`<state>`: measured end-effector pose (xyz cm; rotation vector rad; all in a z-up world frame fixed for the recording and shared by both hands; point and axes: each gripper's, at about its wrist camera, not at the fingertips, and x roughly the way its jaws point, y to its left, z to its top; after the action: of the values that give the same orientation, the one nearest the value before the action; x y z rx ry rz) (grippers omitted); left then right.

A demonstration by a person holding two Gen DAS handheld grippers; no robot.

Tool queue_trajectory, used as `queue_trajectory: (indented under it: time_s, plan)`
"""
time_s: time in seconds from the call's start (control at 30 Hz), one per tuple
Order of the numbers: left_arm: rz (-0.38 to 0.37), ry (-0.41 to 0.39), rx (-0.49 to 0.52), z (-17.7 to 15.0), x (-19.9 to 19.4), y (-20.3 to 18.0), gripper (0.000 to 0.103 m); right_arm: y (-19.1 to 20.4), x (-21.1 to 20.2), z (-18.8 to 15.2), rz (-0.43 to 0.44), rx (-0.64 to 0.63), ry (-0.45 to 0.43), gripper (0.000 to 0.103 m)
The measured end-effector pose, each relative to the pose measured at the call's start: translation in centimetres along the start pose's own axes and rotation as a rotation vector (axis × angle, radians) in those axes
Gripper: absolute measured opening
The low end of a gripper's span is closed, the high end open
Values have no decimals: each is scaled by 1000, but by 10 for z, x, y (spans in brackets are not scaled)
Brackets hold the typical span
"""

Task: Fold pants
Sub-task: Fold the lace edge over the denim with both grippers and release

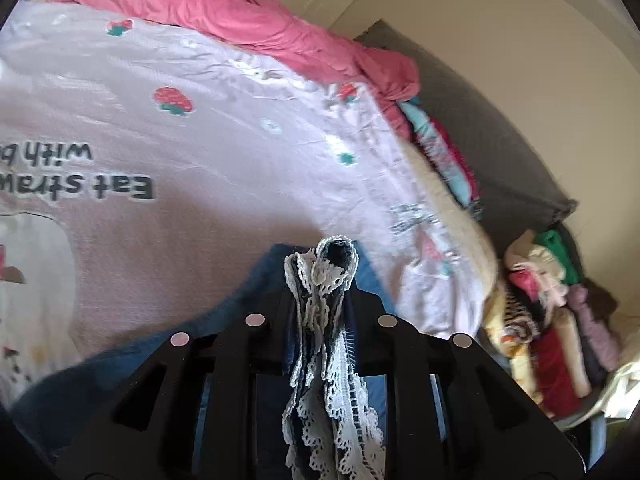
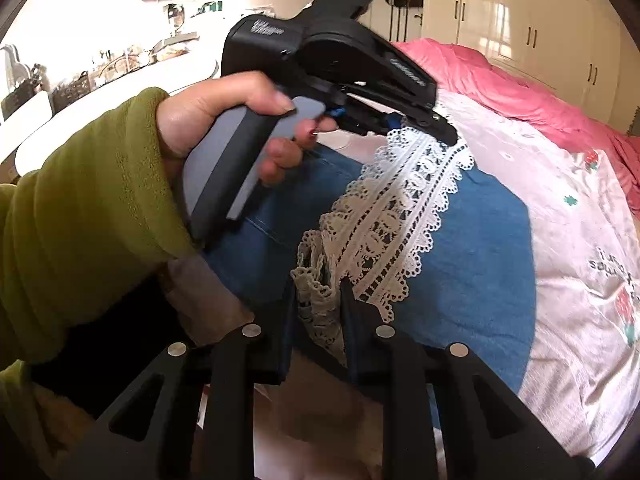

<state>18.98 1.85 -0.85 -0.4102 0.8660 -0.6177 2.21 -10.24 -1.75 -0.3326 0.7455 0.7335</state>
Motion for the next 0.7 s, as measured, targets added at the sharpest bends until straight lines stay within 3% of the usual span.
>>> queue_trajectory:
  time_s: [0.13,0.43,0.63,0.7]
  plan:
    - [66,77,-78,-5,17,24,13,5,34,-4,2,-23,80,20]
    - [88,99,-82,-8,18,31,20,5,40,-6,16,-52,71,28]
    - [123,64,-64,-7,5,23,41,-8,20,-5,119,36,46,35]
    - [133,43,-55,-9,-2,20,42,-13,12,-5,136,52,31,38]
